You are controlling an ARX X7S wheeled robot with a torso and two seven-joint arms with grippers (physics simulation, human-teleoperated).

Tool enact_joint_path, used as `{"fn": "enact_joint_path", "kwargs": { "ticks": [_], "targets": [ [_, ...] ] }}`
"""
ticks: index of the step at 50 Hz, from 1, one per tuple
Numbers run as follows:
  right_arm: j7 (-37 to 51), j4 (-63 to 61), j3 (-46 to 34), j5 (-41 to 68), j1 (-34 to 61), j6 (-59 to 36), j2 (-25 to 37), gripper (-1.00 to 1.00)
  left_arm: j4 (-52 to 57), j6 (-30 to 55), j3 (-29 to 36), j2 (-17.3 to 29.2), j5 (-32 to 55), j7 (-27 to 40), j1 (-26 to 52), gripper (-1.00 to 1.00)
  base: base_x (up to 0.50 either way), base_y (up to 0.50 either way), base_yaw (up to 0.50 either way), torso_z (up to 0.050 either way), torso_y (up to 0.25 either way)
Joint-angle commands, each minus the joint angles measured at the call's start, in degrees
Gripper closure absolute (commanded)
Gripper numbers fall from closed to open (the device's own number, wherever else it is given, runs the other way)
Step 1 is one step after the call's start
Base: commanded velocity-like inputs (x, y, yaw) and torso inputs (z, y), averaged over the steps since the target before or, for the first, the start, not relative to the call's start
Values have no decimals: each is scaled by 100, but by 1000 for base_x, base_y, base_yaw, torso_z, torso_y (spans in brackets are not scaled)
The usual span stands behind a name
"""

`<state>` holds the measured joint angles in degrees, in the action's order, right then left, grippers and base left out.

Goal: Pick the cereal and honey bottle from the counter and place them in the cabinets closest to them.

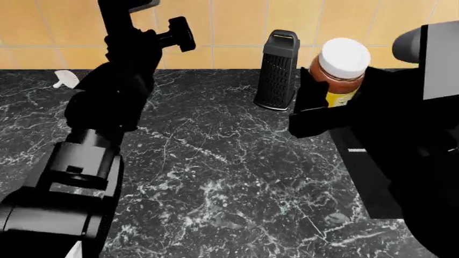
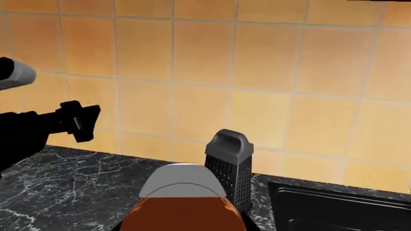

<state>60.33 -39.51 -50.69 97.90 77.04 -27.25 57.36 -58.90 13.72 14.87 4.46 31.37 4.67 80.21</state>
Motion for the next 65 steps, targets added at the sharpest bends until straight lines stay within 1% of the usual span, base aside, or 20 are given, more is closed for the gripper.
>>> {"fn": "enact_joint_path", "kwargs": {
  "ticks": [1,8,11,14,16,18,23,30,40,56,58,60,62,64,65],
  "targets": [
    [38,-72,260,475,891,-499,-49,100,-1609,-355,-1049,-443,-1605,-507,290,-100,0,0,0,0,0],
    [149,-152,323,762,1239,-678,-32,100,-1609,-378,-1364,-443,-1804,-600,156,-100,0,0,0,0,0],
    [140,-203,372,821,1308,-689,9,100,-1609,-382,-1490,-443,-1755,-735,83,-100,0,0,0,0,0],
    [116,-246,407,805,1303,-666,45,100,-1609,-371,-1451,-444,-1649,-834,62,-100,0,0,0,0,0],
    [98,-293,434,761,1292,-649,74,100,-1609,-352,-1284,-444,-1640,-896,11,-100,0,0,0,0,0],
    [93,-351,450,723,1286,-647,96,100,-1609,-255,-1376,-443,-1688,-934,-11,-100,500,-3,0,0,0],
    [174,-418,446,800,1409,-736,68,100,-1609,-301,-1317,-443,-1693,-857,-44,-100,500,-3,0,0,0],
    [254,-382,318,799,1491,-937,-58,100,-1609,-281,-1555,-443,-1831,-925,-25,-100,500,2,0,0,1],
    [300,-320,278,888,1580,-1043,-98,100,-1609,-296,-1512,-443,-1833,-923,-24,-100,500,33,0,0,2],
    [180,-373,421,740,1479,-873,-12,100,-1609,-264,-1640,-443,-1982,-848,-18,-100,500,18,0,0,0],
    [233,-536,484,688,1439,-784,34,100,-1609,-270,-1642,-443,-1987,-822,-15,-100,250,0,0,0,0],
    [480,-766,502,619,1388,-726,88,100,-1609,-286,-1637,-443,-1976,-808,-15,-100,0,0,0,0,0],
    [859,-972,460,635,1381,-740,118,100,-1609,-302,-1648,-443,-1979,-805,-21,-100,0,0,0,0,0],
    [1542,-1059,326,919,1454,-780,118,100,-1609,-302,-1654,-443,-1985,-814,-21,-100,0,0,0,0,5],
    [1682,-1161,329,916,1452,-748,110,100,-1609,-305,-1660,-443,-1989,-820,-22,-100,0,0,0,0,0]
  ]
}}
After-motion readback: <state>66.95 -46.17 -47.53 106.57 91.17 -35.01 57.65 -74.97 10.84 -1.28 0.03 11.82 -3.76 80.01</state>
